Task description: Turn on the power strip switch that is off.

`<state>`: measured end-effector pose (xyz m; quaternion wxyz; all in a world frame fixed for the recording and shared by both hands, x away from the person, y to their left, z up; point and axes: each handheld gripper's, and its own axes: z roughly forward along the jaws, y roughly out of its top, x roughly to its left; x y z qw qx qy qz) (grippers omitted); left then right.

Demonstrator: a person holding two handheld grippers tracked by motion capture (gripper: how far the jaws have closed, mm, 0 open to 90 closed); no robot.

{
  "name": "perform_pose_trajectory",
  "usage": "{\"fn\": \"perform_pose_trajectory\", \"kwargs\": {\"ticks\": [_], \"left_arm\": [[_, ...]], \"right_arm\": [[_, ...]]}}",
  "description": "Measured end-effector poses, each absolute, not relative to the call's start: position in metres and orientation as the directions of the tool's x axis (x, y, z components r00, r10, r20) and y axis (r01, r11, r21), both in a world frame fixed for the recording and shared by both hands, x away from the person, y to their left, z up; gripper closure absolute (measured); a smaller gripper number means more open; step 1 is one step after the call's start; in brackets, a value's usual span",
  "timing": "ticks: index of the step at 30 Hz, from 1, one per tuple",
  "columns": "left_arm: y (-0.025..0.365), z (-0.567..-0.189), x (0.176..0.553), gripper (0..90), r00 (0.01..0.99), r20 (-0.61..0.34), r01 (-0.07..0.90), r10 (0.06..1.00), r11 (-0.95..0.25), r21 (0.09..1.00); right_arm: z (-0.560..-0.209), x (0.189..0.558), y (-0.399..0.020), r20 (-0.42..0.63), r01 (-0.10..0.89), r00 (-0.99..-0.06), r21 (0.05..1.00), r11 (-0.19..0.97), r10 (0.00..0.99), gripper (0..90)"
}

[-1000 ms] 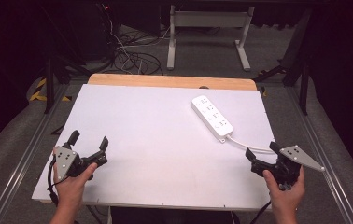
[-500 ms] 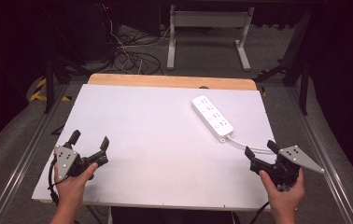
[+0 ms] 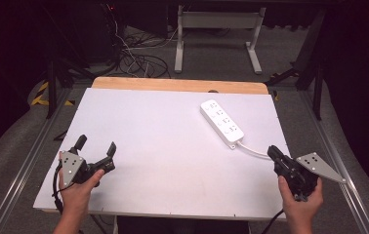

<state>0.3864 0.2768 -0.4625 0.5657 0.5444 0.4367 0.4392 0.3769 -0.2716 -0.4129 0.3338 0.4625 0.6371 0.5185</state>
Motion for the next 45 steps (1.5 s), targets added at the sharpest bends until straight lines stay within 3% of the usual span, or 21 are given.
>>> {"fn": "perform_pose_trajectory", "kwargs": {"ticks": [12, 18, 23, 31, 39, 45], "left_arm": [[0.276, -0.463, 0.386, 4.6, 0.233, -0.011, -0.024, 0.972, 0.017, 1.000], [0.276, -0.463, 0.387, 4.8, 0.235, -0.008, -0.020, 0.972, 0.013, 1.000], [0.275, -0.463, 0.387, 4.9, 0.240, 0.003, -0.020, 0.971, 0.002, 1.000], [0.275, -0.464, 0.387, 5.1, 0.242, 0.009, -0.021, 0.970, -0.004, 1.000], [0.277, -0.463, 0.386, 5.6, 0.236, 0.013, -0.024, 0.972, -0.008, 1.000], [0.276, -0.464, 0.387, 5.6, 0.237, 0.012, -0.025, 0.971, -0.006, 1.000]], "right_arm": [[-0.374, 0.391, -0.274, 0.010, 0.253, -0.328, 0.964, 0.077, 0.945, 90.0], [-0.327, 0.423, -0.254, -0.046, 0.265, -0.349, 0.953, 0.145, 0.936, 90.0], [-0.311, 0.454, -0.236, -0.058, 0.301, -0.380, 0.936, 0.183, 0.923, 90.0], [-0.353, 0.532, -0.189, -0.067, 0.546, -0.375, 0.790, 0.278, 0.925, 90.0], [-0.397, 0.564, -0.160, -0.055, 0.699, -0.388, 0.634, 0.332, 0.920, 90.0], [-0.421, 0.575, -0.154, -0.045, 0.753, -0.366, 0.572, 0.325, 0.929, 90.0]]}}
